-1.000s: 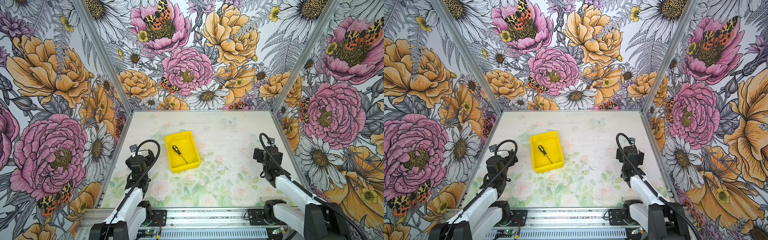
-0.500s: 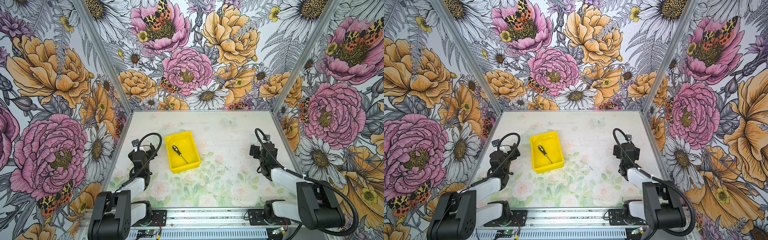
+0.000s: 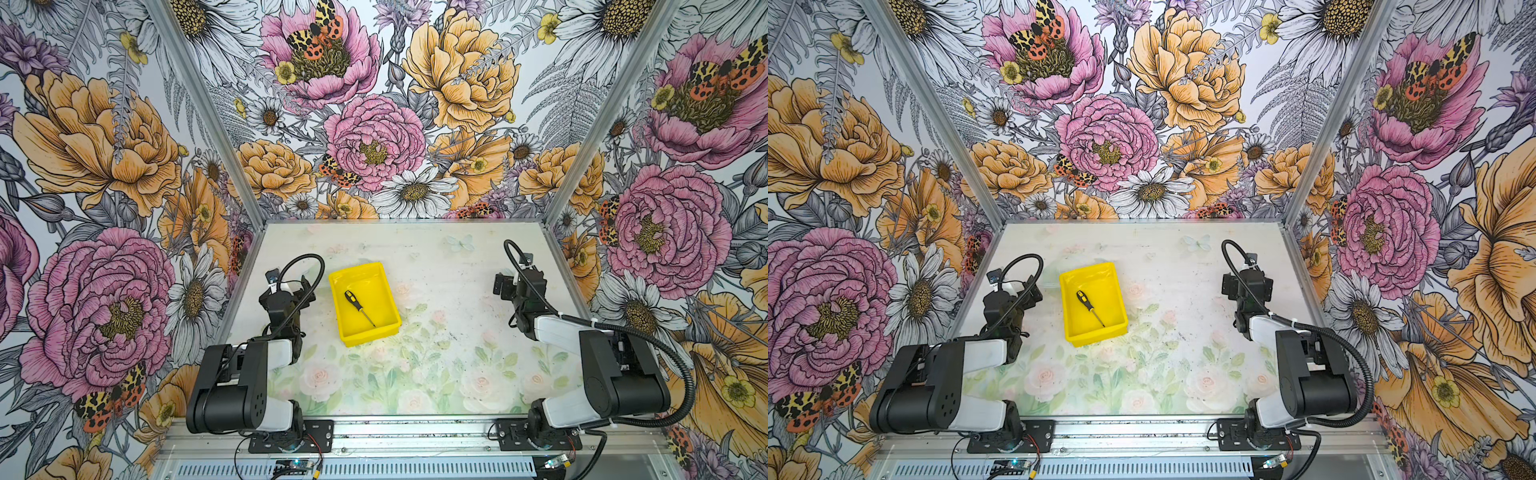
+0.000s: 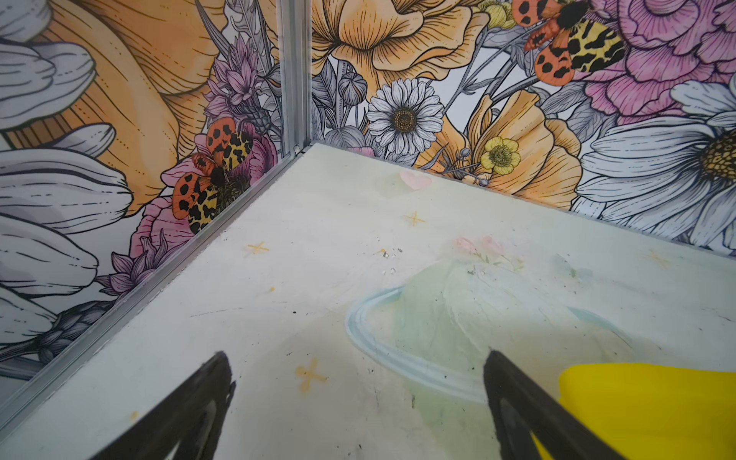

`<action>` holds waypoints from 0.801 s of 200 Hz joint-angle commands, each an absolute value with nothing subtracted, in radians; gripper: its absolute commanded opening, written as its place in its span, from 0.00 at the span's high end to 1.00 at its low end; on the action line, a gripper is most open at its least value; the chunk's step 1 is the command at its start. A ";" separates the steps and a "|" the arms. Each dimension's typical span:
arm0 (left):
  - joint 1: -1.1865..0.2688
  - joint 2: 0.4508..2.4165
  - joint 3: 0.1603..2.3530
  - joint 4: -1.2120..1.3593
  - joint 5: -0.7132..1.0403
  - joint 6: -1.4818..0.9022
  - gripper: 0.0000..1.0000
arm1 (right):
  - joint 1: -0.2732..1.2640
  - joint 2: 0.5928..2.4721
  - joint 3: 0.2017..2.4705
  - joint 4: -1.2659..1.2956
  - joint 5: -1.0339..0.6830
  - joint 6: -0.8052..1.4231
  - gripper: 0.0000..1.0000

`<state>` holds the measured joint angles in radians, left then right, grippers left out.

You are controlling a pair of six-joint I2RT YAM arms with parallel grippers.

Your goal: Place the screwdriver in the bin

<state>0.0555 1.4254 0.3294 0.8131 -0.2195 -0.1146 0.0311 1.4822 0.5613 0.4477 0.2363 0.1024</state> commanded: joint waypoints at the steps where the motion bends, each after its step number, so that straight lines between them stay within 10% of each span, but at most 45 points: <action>1: 0.056 1.434 0.350 0.874 -0.179 -0.085 0.01 | 0.023 1.499 0.562 0.525 0.192 0.071 0.00; 160: -0.011 1.549 0.322 1.044 -0.252 -0.023 0.01 | -0.014 1.533 0.396 0.849 0.105 0.076 0.01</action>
